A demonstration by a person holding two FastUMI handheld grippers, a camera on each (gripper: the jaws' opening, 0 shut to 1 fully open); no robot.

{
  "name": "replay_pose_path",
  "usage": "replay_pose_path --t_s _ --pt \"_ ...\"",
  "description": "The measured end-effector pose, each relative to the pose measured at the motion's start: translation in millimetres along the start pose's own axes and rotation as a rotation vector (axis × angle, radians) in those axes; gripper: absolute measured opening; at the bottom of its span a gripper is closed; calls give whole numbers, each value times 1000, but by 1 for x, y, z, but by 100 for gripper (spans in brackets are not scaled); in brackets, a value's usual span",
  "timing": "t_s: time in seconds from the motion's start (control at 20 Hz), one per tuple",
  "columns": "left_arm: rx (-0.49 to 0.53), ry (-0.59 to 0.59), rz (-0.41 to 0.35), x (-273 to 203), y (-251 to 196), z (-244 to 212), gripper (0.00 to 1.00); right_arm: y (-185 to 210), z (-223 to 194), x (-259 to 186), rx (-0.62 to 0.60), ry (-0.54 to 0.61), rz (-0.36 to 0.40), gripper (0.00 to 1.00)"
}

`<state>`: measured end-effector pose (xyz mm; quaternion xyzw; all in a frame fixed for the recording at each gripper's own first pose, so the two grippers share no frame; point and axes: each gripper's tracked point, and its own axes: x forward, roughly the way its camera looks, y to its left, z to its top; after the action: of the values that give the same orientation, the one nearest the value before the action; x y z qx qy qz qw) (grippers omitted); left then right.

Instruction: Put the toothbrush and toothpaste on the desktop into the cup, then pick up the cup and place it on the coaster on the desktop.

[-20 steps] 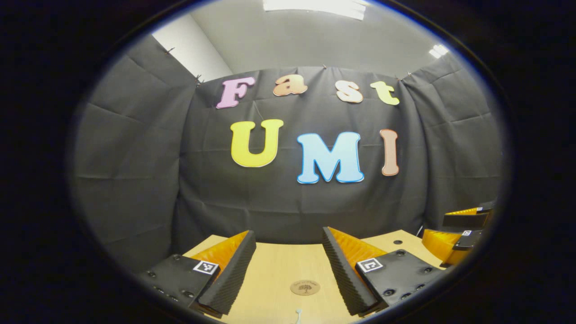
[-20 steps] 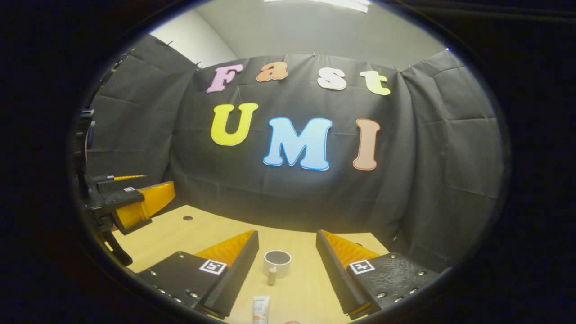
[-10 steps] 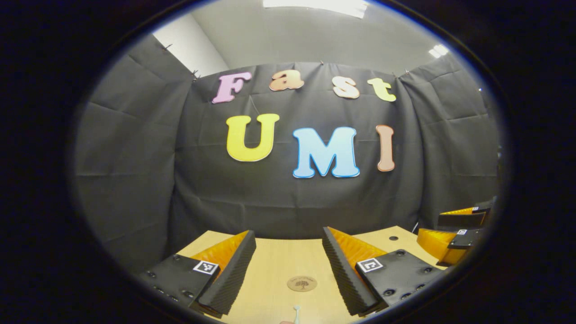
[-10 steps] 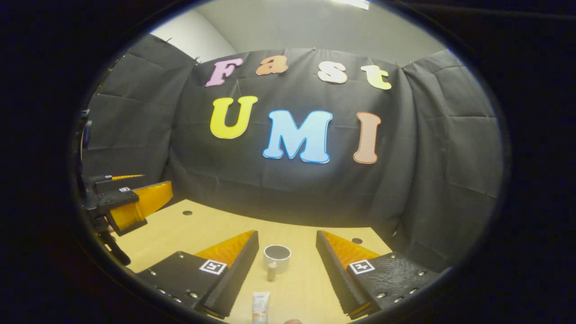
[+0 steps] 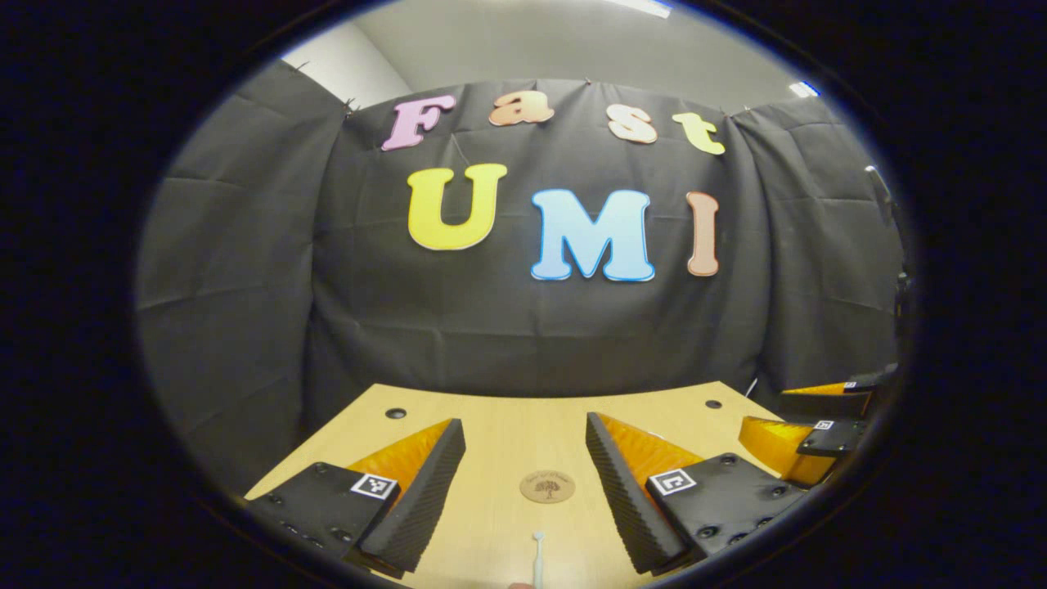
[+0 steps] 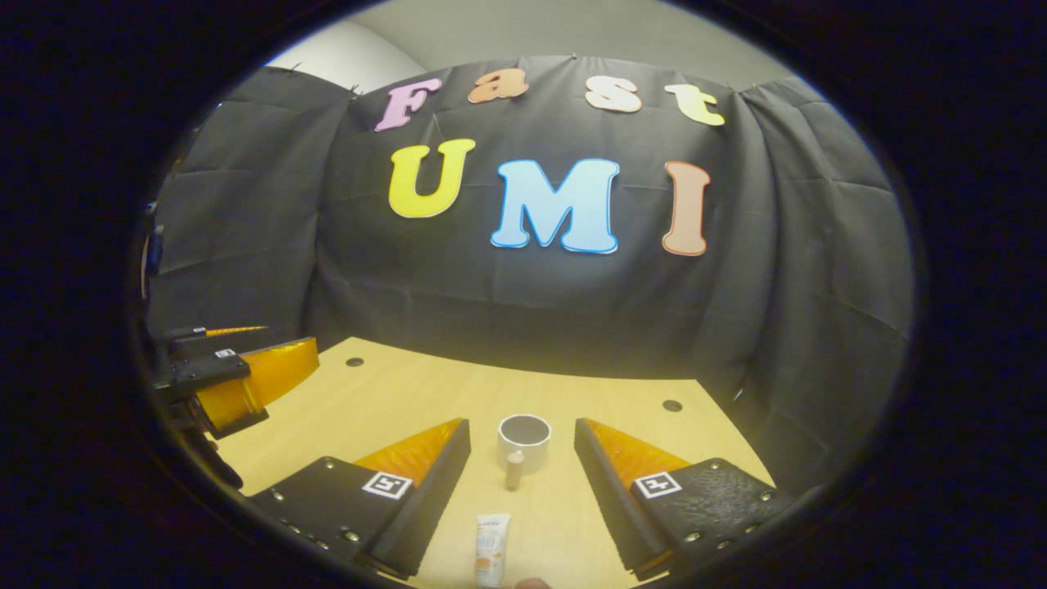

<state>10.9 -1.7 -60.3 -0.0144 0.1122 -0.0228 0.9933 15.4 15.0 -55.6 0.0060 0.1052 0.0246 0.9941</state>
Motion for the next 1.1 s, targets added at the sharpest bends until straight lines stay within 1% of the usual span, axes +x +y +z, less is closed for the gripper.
replay_pose_path --t_s 0.05,0.15,0.3,0.35,0.5,0.55,0.7,0.9,1.1 --pt "-8 22 2 4 2 -6 96 -3 -5 3 -17 11 -10 84" --pt "-25 71 5 10 2 -22 96 -2 -15 7 -15 43 -4 84" --pt "-45 157 2 17 -1 -49 95 1 -29 19 18 104 19 85" --pt "-48 187 0 19 -2 -59 96 2 -38 23 28 132 22 84" --pt "-51 278 -6 27 -5 -86 96 9 -57 31 69 220 57 84" --pt "-57 313 -10 29 -5 -96 96 12 -65 34 87 252 68 85" --pt "-71 414 -21 34 -8 -124 96 17 -84 41 140 332 88 84" --pt "-82 555 -25 35 -7 -163 96 23 -115 44 179 447 102 85" --pt "-136 705 -11 24 -2 -203 96 30 -141 45 187 542 111 85"
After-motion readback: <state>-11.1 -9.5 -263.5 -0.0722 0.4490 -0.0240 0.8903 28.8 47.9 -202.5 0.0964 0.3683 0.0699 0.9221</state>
